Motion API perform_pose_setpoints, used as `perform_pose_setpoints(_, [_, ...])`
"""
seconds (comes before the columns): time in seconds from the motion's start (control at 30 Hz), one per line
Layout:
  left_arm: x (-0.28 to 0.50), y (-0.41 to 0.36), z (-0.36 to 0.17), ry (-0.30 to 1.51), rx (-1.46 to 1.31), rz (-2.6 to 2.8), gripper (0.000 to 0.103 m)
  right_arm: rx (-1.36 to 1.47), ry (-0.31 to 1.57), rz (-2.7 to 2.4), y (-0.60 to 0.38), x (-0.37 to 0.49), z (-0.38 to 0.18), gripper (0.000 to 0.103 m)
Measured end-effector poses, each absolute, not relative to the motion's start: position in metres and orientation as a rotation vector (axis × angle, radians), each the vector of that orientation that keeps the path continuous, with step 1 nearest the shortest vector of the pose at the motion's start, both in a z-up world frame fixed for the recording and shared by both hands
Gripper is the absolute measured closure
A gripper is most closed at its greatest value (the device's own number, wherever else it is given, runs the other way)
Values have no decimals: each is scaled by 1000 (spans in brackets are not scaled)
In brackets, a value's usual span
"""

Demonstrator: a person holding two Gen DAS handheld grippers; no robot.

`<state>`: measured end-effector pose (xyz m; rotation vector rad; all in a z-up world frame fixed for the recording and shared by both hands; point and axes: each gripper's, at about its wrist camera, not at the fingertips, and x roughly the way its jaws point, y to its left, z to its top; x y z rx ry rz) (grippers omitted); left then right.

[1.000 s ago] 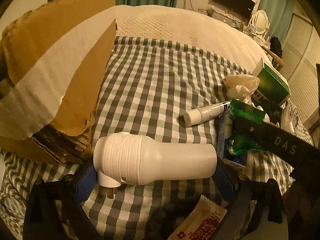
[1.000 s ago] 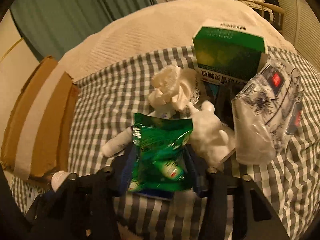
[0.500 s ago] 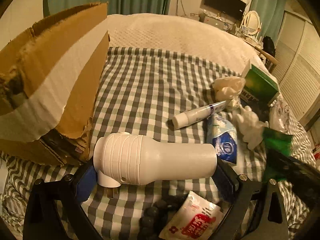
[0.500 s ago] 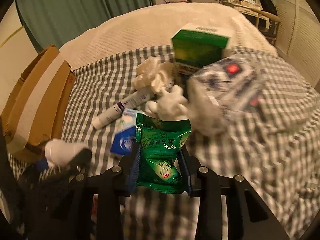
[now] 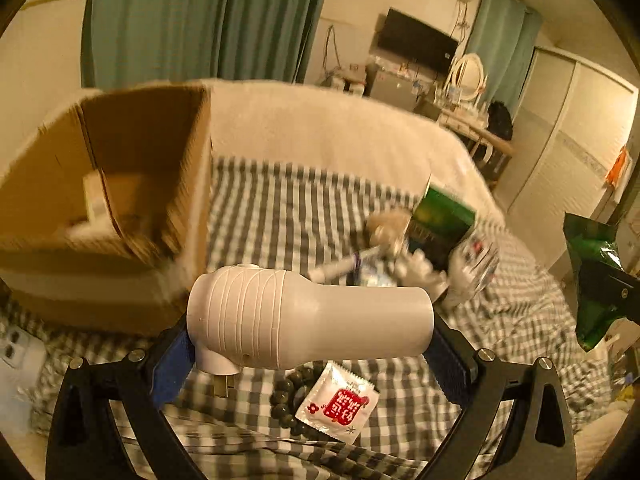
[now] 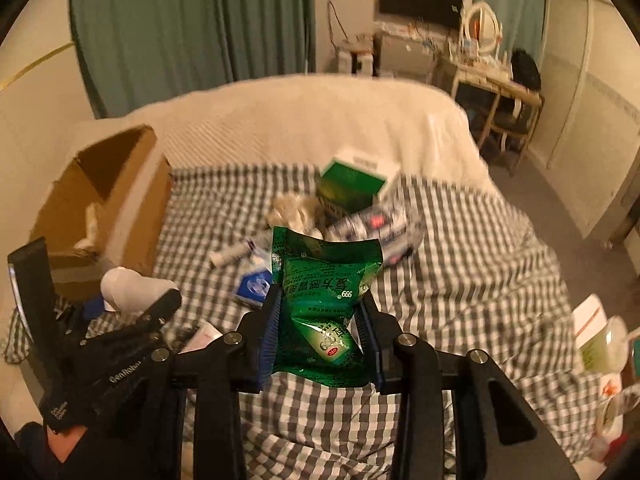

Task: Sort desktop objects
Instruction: 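Carry the nozzle and green snack bag into the cardboard box and release both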

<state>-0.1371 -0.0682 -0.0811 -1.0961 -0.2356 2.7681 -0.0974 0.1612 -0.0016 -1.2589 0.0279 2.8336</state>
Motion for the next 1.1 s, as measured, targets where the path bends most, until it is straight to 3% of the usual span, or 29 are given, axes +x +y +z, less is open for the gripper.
perform_pose_setpoints(0.23, [-139,-125,-4,-304,-932,2835,2,-1150,-43,2980,113,-89,58,68])
perform_pose_setpoints(0.43, [-160,-197,25,-221,-912,2995,2,-1145,9,3116,58,-110,80,68])
perform_pose_setpoints(0.67, [-186,-257,0,-170,-1031,3096,2,-1275,115,3225,-15,-152,64,68])
perform_pose_setpoints(0.93, [-209,-267,-47,-136,-1170,3067,1,-1459,65,3214,-75,-201,17,67])
perform_pose_setpoints(1.0, [-213,-269,-53,-136,-1212,3056,0,-1491,83,3218,-81,-209,9,59])
perform_pose_setpoints(1.03, [-213,-270,-54,-133,-1232,3059,0,-1483,88,3217,-82,-212,8,45])
perform_pose_setpoints(1.07, [-212,-273,-55,-137,-1242,3060,0,-1468,88,3217,-82,-213,8,38])
perform_pose_setpoints(1.1, [-211,-274,-56,-143,-1246,3069,0,-1429,97,3224,-79,-213,10,38])
